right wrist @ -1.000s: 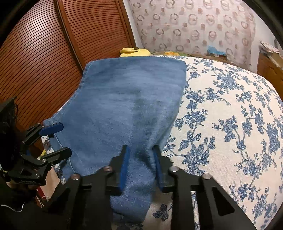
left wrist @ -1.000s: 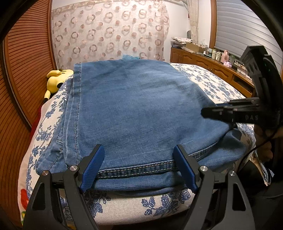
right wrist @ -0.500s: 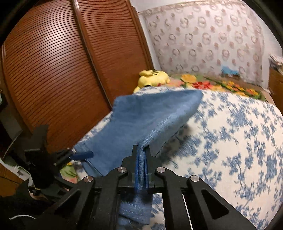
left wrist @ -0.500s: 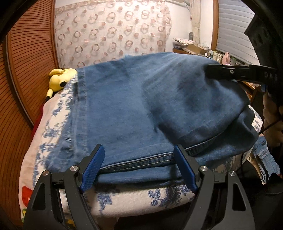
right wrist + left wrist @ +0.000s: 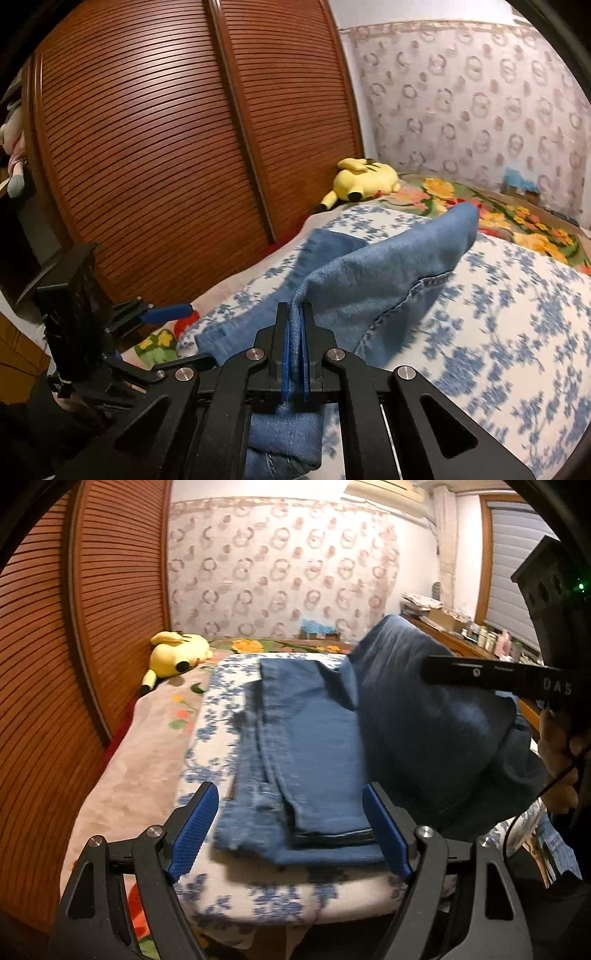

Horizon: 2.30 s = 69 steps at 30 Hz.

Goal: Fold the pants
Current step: 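Grasp the folded jeans edge with the right gripper and fold it over again, then grasp the jeans leg end with the right gripper and lift it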

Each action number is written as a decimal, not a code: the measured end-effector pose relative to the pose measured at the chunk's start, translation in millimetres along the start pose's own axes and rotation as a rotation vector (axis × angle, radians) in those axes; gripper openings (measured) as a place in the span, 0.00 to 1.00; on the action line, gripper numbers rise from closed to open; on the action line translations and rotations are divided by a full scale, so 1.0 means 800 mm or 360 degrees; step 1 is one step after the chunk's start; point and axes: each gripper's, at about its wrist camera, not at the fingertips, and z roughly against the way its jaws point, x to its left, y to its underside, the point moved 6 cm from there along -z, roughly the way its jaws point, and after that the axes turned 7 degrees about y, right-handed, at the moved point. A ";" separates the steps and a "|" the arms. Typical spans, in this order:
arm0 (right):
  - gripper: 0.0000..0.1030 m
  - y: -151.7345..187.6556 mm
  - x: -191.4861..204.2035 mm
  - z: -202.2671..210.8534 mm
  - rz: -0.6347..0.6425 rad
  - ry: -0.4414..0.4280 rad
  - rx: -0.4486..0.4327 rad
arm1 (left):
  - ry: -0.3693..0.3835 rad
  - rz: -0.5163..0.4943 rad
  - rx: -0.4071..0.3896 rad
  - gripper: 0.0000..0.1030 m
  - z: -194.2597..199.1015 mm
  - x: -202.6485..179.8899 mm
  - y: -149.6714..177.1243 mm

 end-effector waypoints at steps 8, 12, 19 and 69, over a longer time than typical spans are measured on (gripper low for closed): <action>0.04 -0.009 0.027 -0.069 0.0065 -0.0105 0.0086 | -0.0084 0.0085 -0.0040 0.79 0.014 0.043 0.003; 0.04 -0.004 0.031 -0.106 0.0042 -0.0178 0.0177 | -0.0139 0.0102 -0.0051 0.79 0.024 0.059 0.006; 0.04 0.013 0.032 -0.160 0.0008 -0.0224 0.0320 | -0.0175 0.0192 -0.0090 0.79 0.034 0.080 0.007; 0.77 -0.054 -0.103 -0.204 -0.0145 0.0224 0.0402 | 0.0077 0.0216 0.0127 0.80 -0.050 0.034 0.033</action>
